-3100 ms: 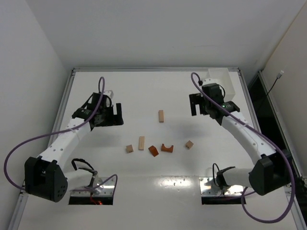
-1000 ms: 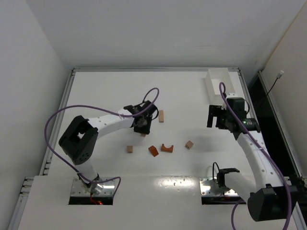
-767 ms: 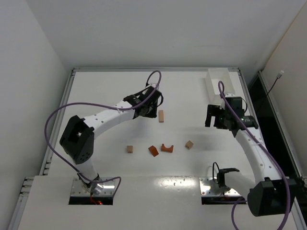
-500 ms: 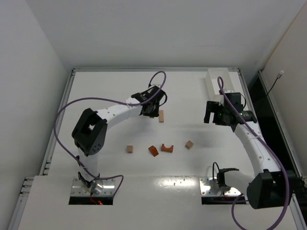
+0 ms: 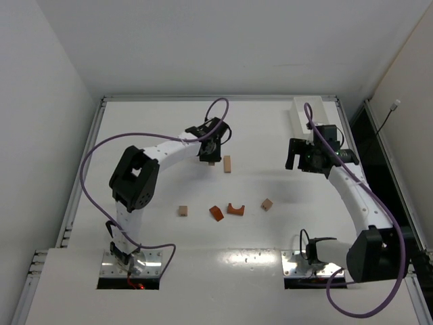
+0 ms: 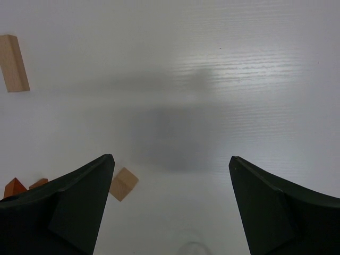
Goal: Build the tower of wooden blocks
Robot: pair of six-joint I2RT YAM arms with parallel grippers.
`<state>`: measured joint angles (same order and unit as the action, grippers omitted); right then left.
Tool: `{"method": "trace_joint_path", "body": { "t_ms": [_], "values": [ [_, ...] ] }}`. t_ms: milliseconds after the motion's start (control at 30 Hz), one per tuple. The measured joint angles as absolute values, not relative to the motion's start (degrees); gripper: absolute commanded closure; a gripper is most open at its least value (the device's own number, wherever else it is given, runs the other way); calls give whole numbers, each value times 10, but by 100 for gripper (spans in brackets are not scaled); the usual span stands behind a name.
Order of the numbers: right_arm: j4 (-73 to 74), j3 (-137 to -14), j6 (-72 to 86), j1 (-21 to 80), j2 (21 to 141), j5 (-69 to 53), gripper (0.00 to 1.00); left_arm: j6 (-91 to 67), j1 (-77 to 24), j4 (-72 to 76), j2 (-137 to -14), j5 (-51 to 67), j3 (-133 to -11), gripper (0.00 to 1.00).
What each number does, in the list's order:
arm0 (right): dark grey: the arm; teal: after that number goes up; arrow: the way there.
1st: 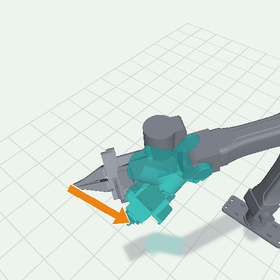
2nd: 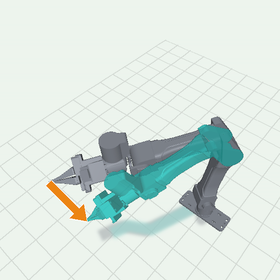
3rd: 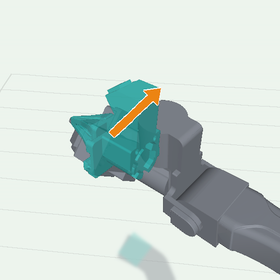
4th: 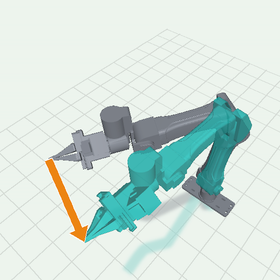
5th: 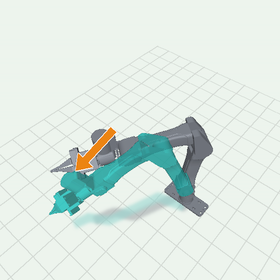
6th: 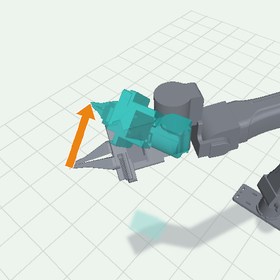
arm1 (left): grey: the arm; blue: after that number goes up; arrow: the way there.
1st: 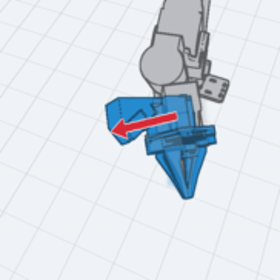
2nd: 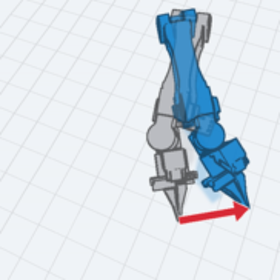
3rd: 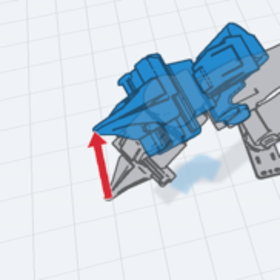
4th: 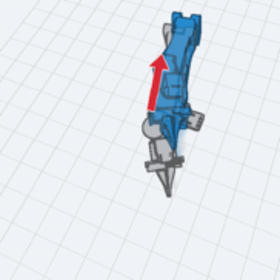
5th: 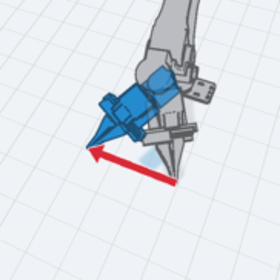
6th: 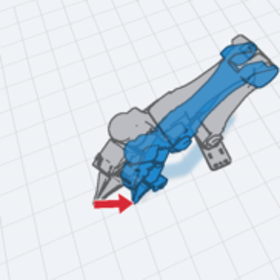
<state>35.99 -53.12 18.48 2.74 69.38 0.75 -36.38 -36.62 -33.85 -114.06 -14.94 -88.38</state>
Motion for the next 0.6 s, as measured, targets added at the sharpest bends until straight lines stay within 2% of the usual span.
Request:
{"method": "trace_joint_path", "body": {
  "t_ms": [600],
  "values": [
    [356, -550, 185, 27, 713, -2, 14, -379, -366, -340, -1176, -93, -872, 100]
  ]
}}
